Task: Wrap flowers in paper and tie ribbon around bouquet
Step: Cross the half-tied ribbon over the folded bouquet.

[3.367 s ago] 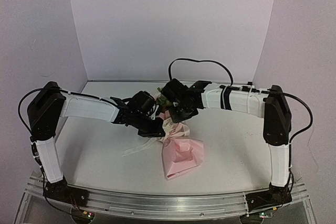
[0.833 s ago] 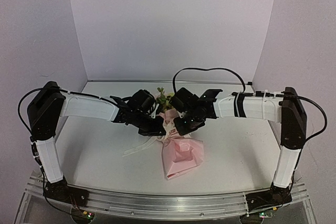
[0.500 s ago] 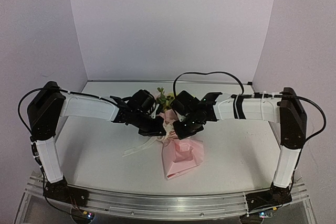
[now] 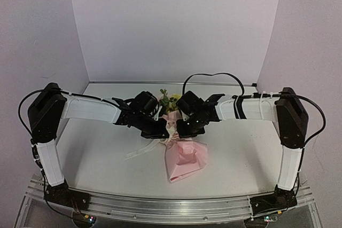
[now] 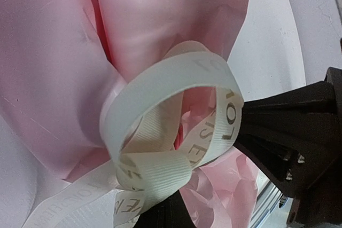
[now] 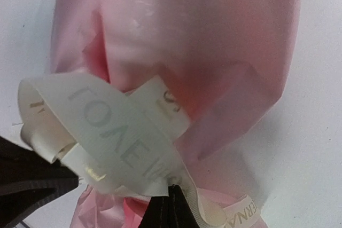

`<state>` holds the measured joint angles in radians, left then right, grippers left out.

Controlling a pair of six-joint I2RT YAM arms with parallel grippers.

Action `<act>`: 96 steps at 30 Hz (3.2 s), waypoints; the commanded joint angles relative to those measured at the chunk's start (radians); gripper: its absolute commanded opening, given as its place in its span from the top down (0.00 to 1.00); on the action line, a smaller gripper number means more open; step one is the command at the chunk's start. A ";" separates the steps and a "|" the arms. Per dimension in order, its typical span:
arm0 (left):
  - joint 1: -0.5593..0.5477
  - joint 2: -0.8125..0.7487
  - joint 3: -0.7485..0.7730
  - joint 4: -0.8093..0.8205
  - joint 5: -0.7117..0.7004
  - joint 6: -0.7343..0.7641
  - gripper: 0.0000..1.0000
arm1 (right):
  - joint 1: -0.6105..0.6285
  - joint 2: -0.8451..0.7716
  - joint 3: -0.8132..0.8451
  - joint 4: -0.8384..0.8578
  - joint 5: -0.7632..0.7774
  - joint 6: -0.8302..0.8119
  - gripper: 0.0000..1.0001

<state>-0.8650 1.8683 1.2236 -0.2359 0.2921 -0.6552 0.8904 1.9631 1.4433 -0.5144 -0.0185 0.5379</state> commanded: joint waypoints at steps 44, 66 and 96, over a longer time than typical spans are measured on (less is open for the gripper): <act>0.027 -0.060 -0.040 0.204 0.133 -0.016 1.00 | -0.004 0.011 -0.004 0.010 0.077 0.170 0.99; 0.043 0.110 0.082 0.168 0.093 -0.101 1.00 | -0.004 -0.140 -0.058 0.010 0.090 0.117 0.97; 0.039 0.121 0.081 0.181 0.067 -0.104 1.00 | 0.031 -0.117 -0.126 0.069 -0.222 -0.053 0.96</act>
<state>-0.8246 1.9800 1.2640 -0.0593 0.3885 -0.7677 0.9160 1.8239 1.2884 -0.4625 -0.2447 0.5029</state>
